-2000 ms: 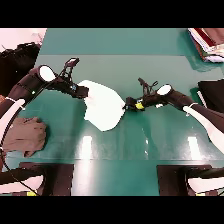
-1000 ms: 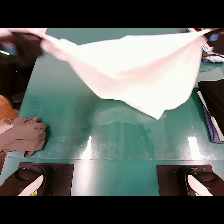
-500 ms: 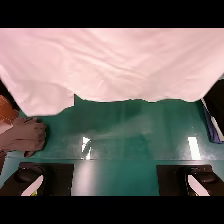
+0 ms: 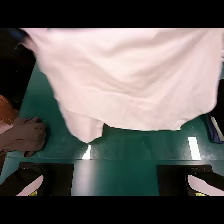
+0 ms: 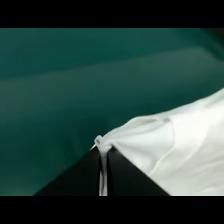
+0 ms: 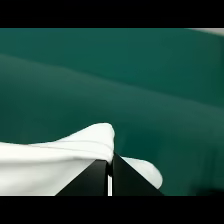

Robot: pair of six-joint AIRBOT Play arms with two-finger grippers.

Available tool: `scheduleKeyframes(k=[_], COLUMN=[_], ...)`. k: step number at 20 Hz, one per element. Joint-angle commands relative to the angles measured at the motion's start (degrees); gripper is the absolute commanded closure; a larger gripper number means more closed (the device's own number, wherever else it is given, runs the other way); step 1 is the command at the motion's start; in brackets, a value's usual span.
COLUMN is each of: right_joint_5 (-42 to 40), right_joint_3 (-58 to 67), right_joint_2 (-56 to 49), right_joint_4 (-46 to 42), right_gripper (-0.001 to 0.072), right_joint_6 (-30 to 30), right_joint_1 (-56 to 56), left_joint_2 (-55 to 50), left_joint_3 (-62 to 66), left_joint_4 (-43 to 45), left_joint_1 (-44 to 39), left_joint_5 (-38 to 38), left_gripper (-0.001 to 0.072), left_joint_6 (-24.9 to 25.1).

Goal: Fold the shirts.

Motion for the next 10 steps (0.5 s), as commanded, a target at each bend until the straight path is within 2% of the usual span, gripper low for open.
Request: scheduleKeyframes(k=[1, 3, 6, 8, 10], right_joint_5=[4.81, 2.38, -3.85, -6.88, -9.07], right_joint_3=[-4.61, -8.90, -11.50, -11.50, -11.50], right_joint_2=[-12.33, -18.08, -24.94, -27.87, -29.16], right_joint_4=[-0.02, 0.74, 5.55, 8.41, 11.06], right_gripper=[0.0698, 0.0697, 0.0696, 0.0696, 0.0693], right_joint_6=[0.37, 0.35, 0.33, 0.35, 0.35], right_joint_1=[0.00, 0.00, -0.79, -1.49, -2.05], left_joint_2=[-8.22, -14.43, -25.62, -30.36, -32.39], left_joint_3=[-12.72, -18.71, -19.17, -18.73, -17.94], left_joint_4=[3.67, 3.63, 3.37, 2.67, 1.36], left_joint_1=[0.07, 0.07, 0.83, 2.25, 4.04], left_joint_5=[3.67, 13.38, 23.28, 27.04, 27.17], left_gripper=[0.0682, 0.0682, 0.0682, 0.0682, 0.0678], left_joint_6=[0.48, 0.50, 0.46, -1.09, -3.82])
